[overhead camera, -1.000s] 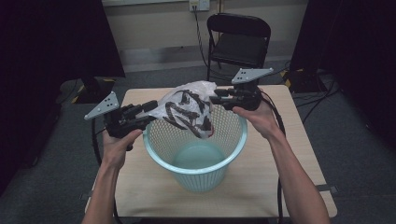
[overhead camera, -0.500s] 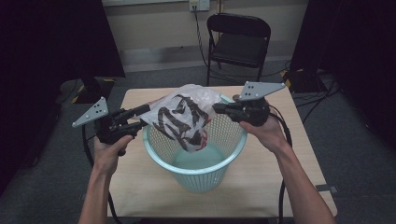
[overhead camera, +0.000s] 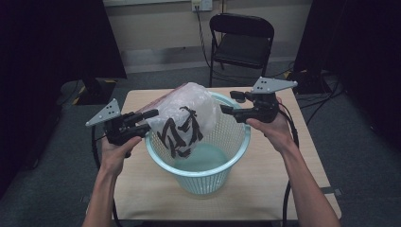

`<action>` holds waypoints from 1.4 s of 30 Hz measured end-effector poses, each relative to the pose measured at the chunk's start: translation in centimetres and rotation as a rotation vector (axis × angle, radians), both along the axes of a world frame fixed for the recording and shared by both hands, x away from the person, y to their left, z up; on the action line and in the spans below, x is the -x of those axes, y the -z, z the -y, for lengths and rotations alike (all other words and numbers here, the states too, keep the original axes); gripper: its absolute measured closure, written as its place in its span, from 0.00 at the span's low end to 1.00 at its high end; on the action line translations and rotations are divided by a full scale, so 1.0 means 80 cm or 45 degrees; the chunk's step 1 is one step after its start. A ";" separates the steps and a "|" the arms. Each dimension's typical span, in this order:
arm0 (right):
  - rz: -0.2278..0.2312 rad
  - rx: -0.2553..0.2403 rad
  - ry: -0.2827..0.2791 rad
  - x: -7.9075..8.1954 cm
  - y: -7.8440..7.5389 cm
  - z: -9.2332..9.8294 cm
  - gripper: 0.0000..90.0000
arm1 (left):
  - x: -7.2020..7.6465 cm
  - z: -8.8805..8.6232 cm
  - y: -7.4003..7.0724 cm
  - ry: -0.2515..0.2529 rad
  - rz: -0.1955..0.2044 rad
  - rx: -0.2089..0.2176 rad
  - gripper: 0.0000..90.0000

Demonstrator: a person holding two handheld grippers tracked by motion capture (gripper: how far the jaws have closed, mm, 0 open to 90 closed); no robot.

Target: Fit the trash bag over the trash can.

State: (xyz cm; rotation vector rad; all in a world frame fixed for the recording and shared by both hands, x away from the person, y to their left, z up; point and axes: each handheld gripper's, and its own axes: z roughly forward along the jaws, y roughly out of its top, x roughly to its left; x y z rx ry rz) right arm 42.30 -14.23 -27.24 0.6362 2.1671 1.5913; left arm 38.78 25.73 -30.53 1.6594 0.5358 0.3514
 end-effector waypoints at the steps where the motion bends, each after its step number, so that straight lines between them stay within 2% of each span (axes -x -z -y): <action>1: 0.002 0.001 0.000 -0.001 0.002 -0.002 0.44 | 0.000 -0.001 0.001 0.022 0.000 0.013 0.55; 5: 0.010 -0.008 0.014 -0.003 -0.001 -0.007 0.44 | -0.002 -0.008 0.004 -0.001 -0.022 0.074 0.50; 7: 0.013 0.001 0.015 -0.004 -0.002 -0.009 0.43 | -0.008 -0.008 0.000 -0.026 -0.043 0.053 0.50; 8: 0.011 0.005 0.015 -0.005 -0.004 -0.012 0.42 | -0.009 -0.009 -0.004 -0.011 -0.019 0.033 0.63; 9: 0.017 0.011 0.022 -0.005 -0.007 -0.014 0.42 | -0.010 -0.008 -0.008 0.005 0.005 0.040 0.80; 11: 0.038 0.020 0.016 -0.002 -0.015 -0.018 0.41 | -0.011 -0.004 -0.021 0.007 0.012 0.051 0.95; 12: 0.047 0.016 0.009 -0.001 -0.020 -0.021 0.40 | -0.010 -0.001 -0.026 0.019 0.025 0.054 0.99; 13: 0.053 0.014 0.004 0.000 -0.024 -0.024 0.39 | -0.007 0.005 -0.034 0.041 0.052 0.045 1.00; 16: 0.066 0.003 -0.035 0.004 -0.038 -0.037 0.36 | -0.003 0.022 -0.047 0.055 0.088 0.011 1.00; 18: 0.068 -0.007 -0.066 0.006 -0.046 -0.049 0.33 | -0.002 0.030 -0.053 0.058 0.100 0.034 1.00; 19: 0.065 -0.027 -0.112 0.009 -0.052 -0.062 0.31 | -0.003 0.033 -0.056 0.059 0.101 0.037 1.00; 20: 0.065 -0.027 -0.112 0.009 -0.052 -0.062 0.31 | -0.004 0.036 -0.059 0.053 0.101 0.046 1.00; 22: 0.046 -0.054 -0.168 0.009 -0.055 -0.074 0.30 | -0.008 0.039 -0.065 0.050 0.099 0.067 1.00; 24: 0.029 -0.045 -0.207 0.009 -0.054 -0.088 0.29 | -0.010 0.044 -0.070 0.044 0.096 0.076 1.00; 25: 0.014 -0.036 -0.250 0.011 -0.054 -0.101 0.28 | -0.011 0.045 -0.071 0.042 0.096 0.071 1.00; 27: 0.009 -0.021 -0.267 0.012 -0.054 -0.106 0.28 | -0.013 0.049 -0.074 0.051 0.102 0.079 1.00; 28: 0.003 -0.004 -0.282 0.012 -0.053 -0.111 0.32 | -0.014 0.050 -0.075 0.060 0.102 0.085 1.00; 29: 0.004 0.009 -0.286 0.012 -0.052 -0.115 0.42 | -0.014 0.051 -0.075 0.080 0.099 0.104 1.00; 30: -0.001 0.025 -0.302 0.011 -0.051 -0.117 0.57 | -0.014 0.050 -0.075 0.094 0.095 0.117 1.00; 32: 0.018 0.048 -0.302 0.010 -0.048 -0.118 0.82 | -0.014 0.050 -0.075 0.064 0.092 0.112 0.96; 34: 0.040 0.036 -0.310 0.010 -0.047 -0.115 0.99 | -0.012 0.047 -0.074 0.066 0.098 0.114 0.87; 35: 0.043 0.026 -0.309 0.010 -0.047 -0.113 1.00 | -0.011 0.045 -0.073 0.040 0.093 0.122 0.83; 36: 0.049 0.017 -0.297 0.010 -0.048 -0.110 1.00 | -0.011 0.043 -0.072 0.020 0.087 0.122 0.70; 38: 0.059 0.009 -0.273 0.011 -0.049 -0.105 1.00 | -0.009 0.034 -0.068 -0.037 0.091 0.131 0.55; 39: 0.062 -0.005 -0.248 0.011 -0.051 -0.097 1.00 | -0.007 0.028 -0.065 -0.061 0.090 0.139 0.44; 42: 0.064 -0.026 -0.220 0.010 -0.051 -0.088 1.00 | -0.002 0.011 -0.050 -0.114 0.074 0.188 0.39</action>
